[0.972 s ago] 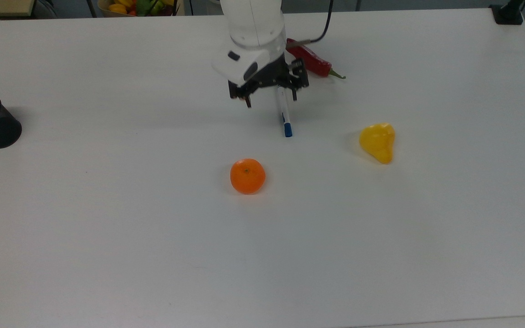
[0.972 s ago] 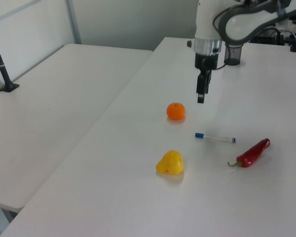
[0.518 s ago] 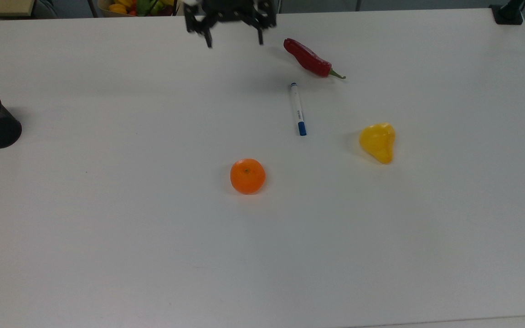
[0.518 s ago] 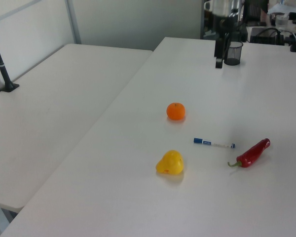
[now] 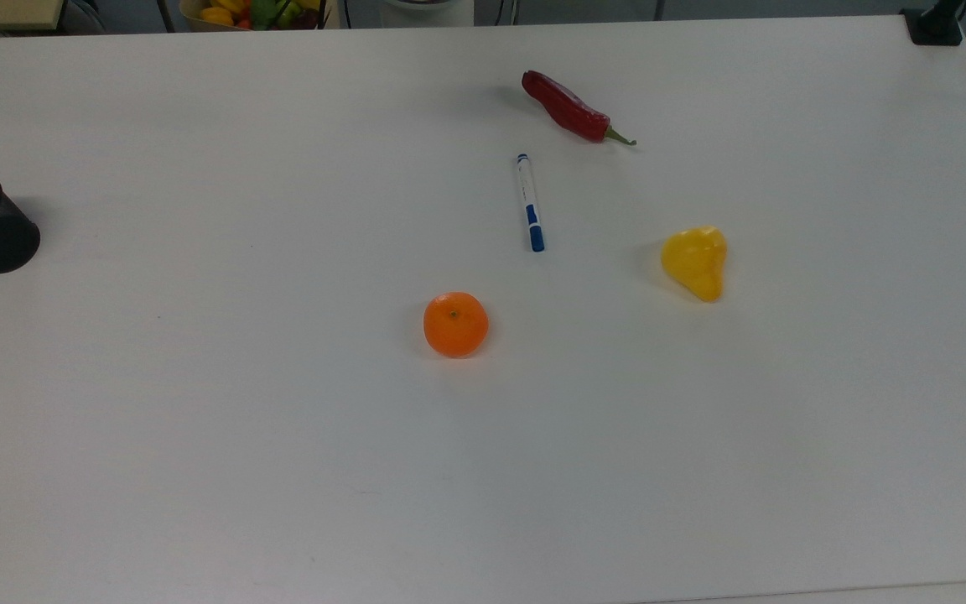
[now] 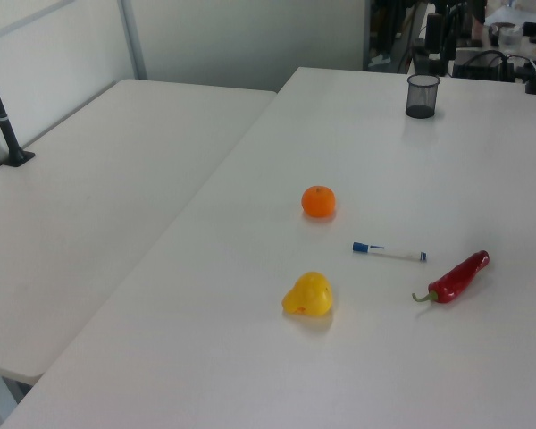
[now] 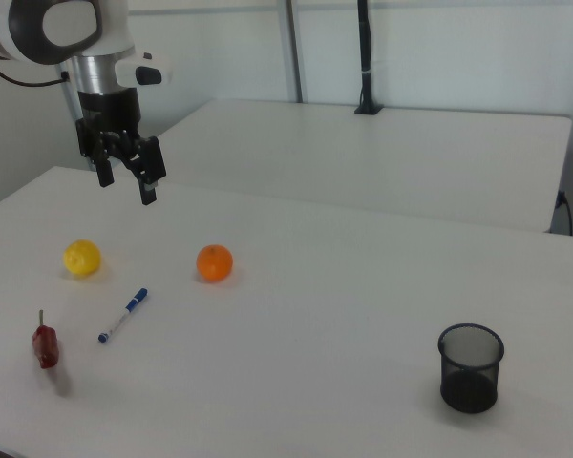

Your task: Take marker pen

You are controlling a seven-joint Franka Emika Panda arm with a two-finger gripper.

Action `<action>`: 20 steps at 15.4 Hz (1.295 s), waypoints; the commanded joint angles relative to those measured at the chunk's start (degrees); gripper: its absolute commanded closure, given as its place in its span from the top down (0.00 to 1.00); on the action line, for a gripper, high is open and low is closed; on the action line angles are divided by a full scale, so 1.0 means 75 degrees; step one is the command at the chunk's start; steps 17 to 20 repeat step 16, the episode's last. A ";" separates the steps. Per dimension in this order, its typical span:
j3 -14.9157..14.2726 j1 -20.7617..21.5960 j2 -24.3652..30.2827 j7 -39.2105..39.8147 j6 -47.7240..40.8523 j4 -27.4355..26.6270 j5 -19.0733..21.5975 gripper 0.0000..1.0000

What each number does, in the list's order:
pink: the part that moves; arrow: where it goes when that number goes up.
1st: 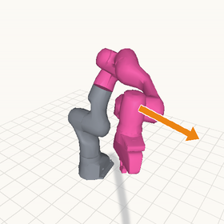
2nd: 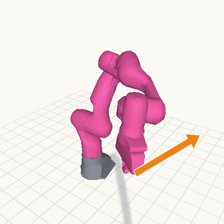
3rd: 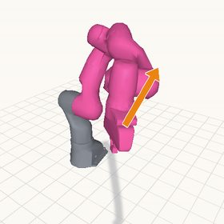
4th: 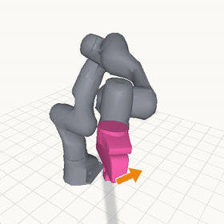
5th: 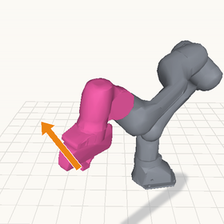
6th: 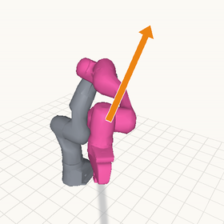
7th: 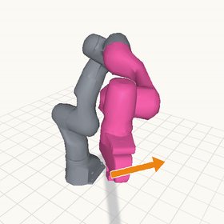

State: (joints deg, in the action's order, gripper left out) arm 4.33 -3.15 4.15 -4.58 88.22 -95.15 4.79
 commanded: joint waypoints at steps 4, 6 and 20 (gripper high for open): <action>-0.0636 0.0561 -0.0084 0.0140 0.1254 -0.0005 0.0087 1.00; -0.0671 0.0549 -0.0177 0.0795 0.1526 -0.0005 0.0052 1.00; -0.0589 0.0443 -0.0295 0.1384 0.1503 0.0007 0.0005 1.00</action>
